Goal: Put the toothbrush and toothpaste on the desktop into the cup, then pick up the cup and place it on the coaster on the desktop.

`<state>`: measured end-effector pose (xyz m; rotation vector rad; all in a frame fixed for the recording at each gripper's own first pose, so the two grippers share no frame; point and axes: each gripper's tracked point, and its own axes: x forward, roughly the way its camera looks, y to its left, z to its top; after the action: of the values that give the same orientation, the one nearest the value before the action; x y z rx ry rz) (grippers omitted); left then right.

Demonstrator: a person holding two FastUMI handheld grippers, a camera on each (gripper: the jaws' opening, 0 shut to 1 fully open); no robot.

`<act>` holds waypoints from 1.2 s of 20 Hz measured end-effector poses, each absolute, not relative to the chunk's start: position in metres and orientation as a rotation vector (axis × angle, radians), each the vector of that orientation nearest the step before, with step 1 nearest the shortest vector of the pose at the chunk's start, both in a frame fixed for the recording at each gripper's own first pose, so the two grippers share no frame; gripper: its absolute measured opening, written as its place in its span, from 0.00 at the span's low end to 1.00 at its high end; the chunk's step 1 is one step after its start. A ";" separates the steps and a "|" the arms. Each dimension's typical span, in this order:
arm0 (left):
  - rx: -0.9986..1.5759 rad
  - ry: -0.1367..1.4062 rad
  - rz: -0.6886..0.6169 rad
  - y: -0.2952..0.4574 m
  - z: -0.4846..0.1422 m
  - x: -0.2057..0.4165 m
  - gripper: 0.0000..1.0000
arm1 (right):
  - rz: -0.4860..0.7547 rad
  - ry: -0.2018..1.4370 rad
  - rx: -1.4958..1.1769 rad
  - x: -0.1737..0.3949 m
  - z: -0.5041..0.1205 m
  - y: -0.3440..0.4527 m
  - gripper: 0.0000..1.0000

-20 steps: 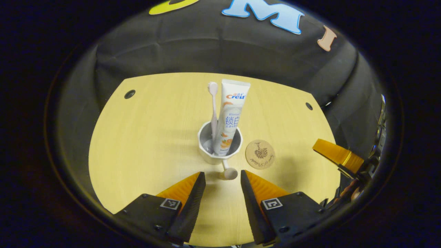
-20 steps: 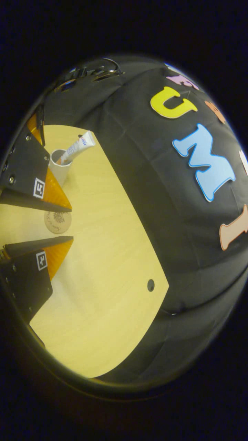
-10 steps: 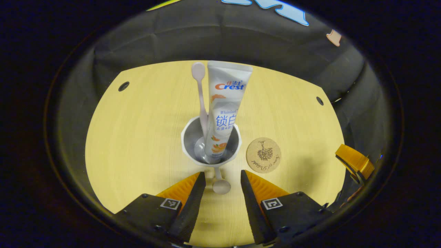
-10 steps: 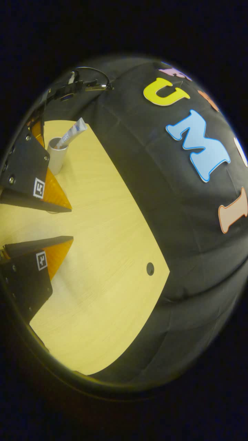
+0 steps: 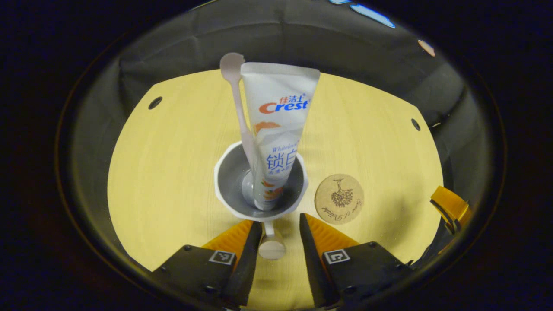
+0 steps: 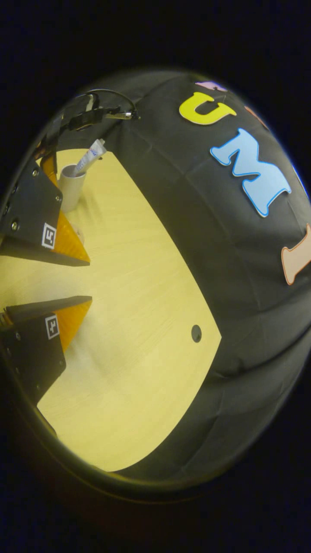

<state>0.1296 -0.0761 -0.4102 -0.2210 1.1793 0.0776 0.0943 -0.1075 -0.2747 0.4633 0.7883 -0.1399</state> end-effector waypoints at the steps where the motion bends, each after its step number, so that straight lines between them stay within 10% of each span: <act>1: -0.228 1.185 0.095 -0.074 -0.416 0.130 0.58 | -0.140 0.793 0.463 0.094 -0.276 -0.109 0.41; 4: -0.254 1.168 0.113 -0.072 -0.417 0.133 0.32 | -0.144 0.801 0.461 0.094 -0.278 -0.112 0.41; 24: -0.255 1.113 0.056 -0.109 -0.393 0.143 0.33 | -0.158 0.802 0.487 0.086 -0.280 -0.126 0.41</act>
<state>0.1429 -0.1086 -0.3925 -0.2553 1.1129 0.0559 0.0861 -0.1258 -0.2796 0.4869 0.8023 -0.1582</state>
